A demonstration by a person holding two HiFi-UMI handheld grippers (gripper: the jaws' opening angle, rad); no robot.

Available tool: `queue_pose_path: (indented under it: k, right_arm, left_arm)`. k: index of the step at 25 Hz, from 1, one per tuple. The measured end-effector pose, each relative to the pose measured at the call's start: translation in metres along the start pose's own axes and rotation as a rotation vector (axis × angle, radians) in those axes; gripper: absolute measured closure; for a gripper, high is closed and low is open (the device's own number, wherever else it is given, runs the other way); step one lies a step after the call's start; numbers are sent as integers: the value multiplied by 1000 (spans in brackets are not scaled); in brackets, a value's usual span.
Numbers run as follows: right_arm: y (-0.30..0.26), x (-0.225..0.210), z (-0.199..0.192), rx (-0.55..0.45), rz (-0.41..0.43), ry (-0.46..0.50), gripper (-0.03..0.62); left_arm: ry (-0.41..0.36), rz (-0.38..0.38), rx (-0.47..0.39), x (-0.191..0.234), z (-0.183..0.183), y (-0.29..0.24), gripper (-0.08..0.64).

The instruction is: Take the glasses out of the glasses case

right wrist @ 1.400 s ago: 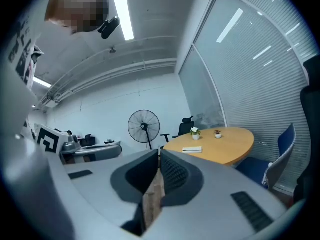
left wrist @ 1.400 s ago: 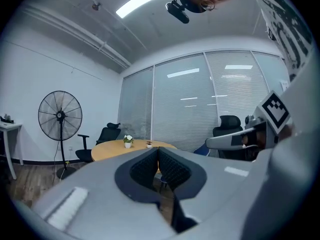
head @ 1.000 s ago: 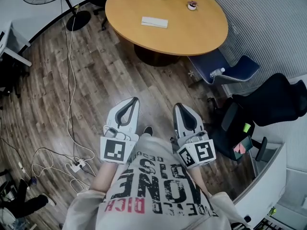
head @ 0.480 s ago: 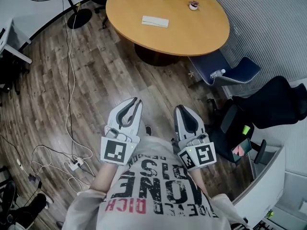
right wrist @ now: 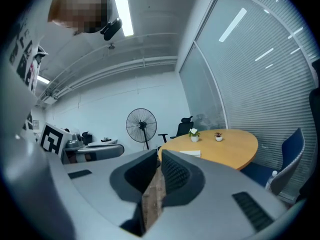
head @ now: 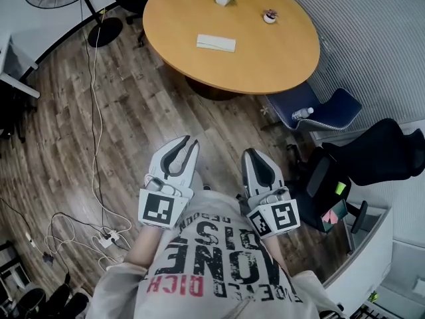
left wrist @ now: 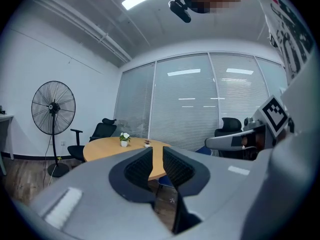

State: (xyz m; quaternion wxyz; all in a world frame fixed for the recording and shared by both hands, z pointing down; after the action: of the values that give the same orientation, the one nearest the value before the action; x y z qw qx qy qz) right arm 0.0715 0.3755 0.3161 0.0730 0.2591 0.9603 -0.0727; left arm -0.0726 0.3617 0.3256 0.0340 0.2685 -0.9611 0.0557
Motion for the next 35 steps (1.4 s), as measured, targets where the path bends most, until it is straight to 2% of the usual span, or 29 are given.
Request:
queue_pose_path:
  k: [2,9,18,29,35]
  right_arm:
    - [-23,-3,7,-4,2,-3,569]
    - [-93,-4,30,-18,4,-14,569]
    - [-139,-17,28,-13,-54,-39,569]
    - [-170,-31,27,6,-51,-44,569]
    - [-197,-51,27,16,-20,-51,569]
  left_arm:
    - [-22,-14,-8,18,6,-15,489]
    - [-22,-23,6,72,29,-54,495]
    - [-8,-32,18,122,26,-84,502]
    - [5,-9,22,149,23,-107,509]
    - [-30,25,-7,163,25,-132,511]
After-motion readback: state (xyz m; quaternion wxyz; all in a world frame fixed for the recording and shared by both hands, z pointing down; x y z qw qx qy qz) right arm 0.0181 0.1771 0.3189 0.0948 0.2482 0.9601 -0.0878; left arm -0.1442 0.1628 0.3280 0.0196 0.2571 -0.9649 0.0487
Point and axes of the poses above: the fingertips, and each gripper's own axes: y backward along the fingers, x to its left, z out of its top, the point moved 2 cm from there along y, backward along the fingers, and after that the axes turned 2 degrees about -x, right-handed, at the moved point
